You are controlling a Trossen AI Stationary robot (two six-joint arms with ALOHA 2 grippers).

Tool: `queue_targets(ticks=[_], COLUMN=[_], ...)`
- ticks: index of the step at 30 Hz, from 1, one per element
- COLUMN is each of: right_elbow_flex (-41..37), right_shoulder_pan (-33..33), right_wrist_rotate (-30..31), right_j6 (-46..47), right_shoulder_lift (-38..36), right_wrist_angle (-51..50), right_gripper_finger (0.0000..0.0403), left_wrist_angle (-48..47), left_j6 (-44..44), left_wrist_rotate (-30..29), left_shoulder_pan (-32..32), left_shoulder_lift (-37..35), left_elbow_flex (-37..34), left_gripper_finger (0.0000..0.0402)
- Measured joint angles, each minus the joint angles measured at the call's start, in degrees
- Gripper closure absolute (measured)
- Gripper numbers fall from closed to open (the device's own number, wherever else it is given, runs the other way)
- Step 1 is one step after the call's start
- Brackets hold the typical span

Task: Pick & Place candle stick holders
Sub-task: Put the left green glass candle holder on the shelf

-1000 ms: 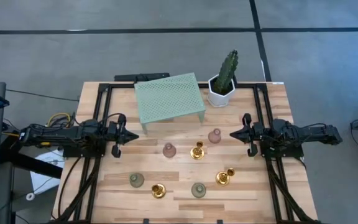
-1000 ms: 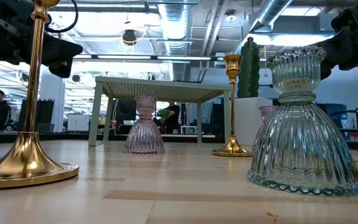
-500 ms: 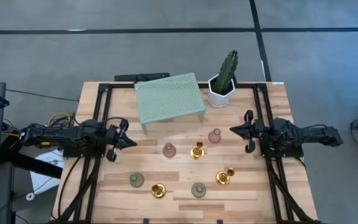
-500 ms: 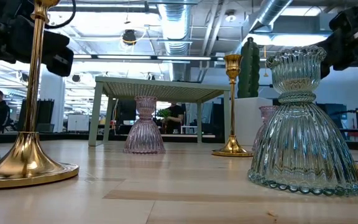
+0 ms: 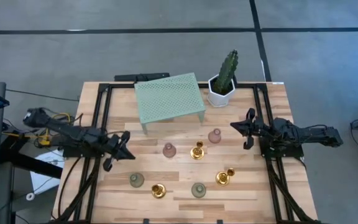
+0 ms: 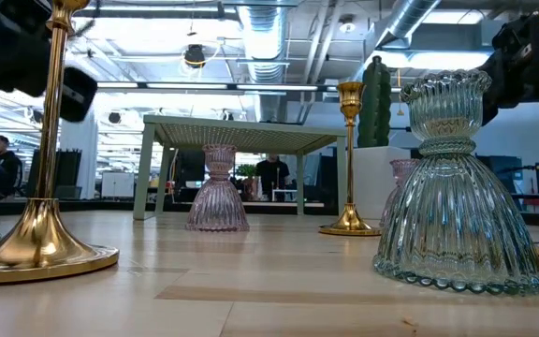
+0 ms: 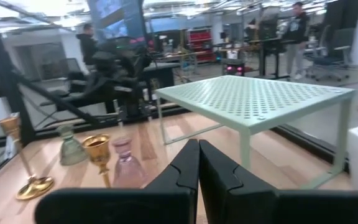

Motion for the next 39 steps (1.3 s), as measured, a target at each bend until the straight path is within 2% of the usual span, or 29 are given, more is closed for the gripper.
queue_targets(ticks=[4, 10, 15, 19, 23, 29, 34, 39], right_elbow_flex=[0.00, 0.00, 0.00, 0.00, 0.00, 0.02, 0.02, 0.02], right_shoulder_pan=[0.00, 0.02, 0.02, 0.04, 0.04, 0.04, 0.04, 0.04], right_wrist_rotate=[0.24, 0.23, 0.25, 0.26, 2.39, 4.08, 4.11, 4.12], right_j6=[0.02, 0.03, 0.03, 0.05, 0.05, 0.07, 1.94, 3.51], right_shoulder_lift=[0.00, 0.00, 0.00, 0.00, 0.00, 0.00, 0.00, 0.00], right_wrist_angle=[-0.02, -0.04, -0.04, 0.00, 0.12, 0.20, 0.15, 0.12], right_gripper_finger=[0.0403, 0.0403, 0.0403, 0.0403, 0.0403, 0.0403, 0.0403, 0.0403], left_wrist_angle=[2.14, 0.47, 0.37, -0.04, -5.20, -7.48, -7.10, -4.28], left_j6=[1.80, 5.54, 4.26, 0.90, -4.84, -9.35, -13.62, -15.23], left_wrist_rotate=[-7.36, -27.57, -35.57, -36.28, -37.21, -37.26, -36.82, -33.38], left_shoulder_pan=[-9.24, -21.74, -28.96, -33.17, -36.57, -37.09, -37.10, -37.11], left_shoulder_lift=[2.82, 11.00, 16.76, 17.36, 17.26, 18.18, 19.38, 20.36], left_elbow_flex=[0.01, 0.02, 0.00, 0.01, 0.02, 0.02, 0.02, 0.02], left_gripper_finger=[0.0398, 0.0398, 0.0398, 0.0398, 0.0398, 0.0392, 0.0366, 0.0322])
